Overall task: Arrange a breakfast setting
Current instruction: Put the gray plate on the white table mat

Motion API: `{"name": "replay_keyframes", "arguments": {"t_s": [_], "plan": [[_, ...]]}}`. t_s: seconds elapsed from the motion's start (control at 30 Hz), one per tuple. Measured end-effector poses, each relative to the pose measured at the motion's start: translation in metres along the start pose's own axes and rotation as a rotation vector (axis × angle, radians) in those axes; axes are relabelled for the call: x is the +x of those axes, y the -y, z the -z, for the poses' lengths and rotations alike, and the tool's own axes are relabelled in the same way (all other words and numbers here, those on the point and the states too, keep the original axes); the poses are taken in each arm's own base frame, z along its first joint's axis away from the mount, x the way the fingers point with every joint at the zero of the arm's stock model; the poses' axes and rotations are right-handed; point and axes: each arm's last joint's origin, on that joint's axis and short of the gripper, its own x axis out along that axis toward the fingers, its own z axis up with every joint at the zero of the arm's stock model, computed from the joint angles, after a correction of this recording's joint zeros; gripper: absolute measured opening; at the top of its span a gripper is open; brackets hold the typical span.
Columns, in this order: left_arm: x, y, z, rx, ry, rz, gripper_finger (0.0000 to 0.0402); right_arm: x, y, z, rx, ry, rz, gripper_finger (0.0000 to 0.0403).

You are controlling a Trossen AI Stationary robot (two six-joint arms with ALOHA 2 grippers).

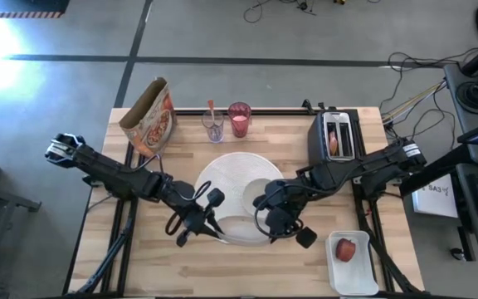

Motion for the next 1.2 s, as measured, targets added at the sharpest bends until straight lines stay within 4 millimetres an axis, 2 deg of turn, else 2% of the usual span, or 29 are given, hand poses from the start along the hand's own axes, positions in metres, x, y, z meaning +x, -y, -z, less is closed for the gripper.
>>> {"name": "replay_keyframes", "arguments": {"t_s": [0.2, 0.5, 0.73, 1.03, 1.2], "plan": [[0.000, 0.001, 0.001, -0.015, -0.002, 0.016, 0.0016, 0.000, 0.002, 0.000, 0.118, -0.003, 0.039, 0.0014], [0.000, 0.000, 0.004, -0.036, -0.023, 0.018, 0.0016, -0.002, 0.002, 0.000, 0.281, 0.001, 0.061, 0.0081], [-0.002, -0.003, 0.009, -0.088, -0.068, 0.011, 0.0016, -0.012, -0.003, -0.001, 0.311, 0.012, 0.074, 0.0114], [-0.014, -0.005, 0.007, -0.099, -0.090, -0.028, 0.0016, -0.037, 0.001, 0.014, 0.404, -0.111, 0.355, 0.0121], [-0.030, -0.003, 0.013, -0.118, -0.273, -0.142, 0.0016, -0.047, 0.009, 0.027, 0.513, -0.198, 0.468, 0.0121]]}}
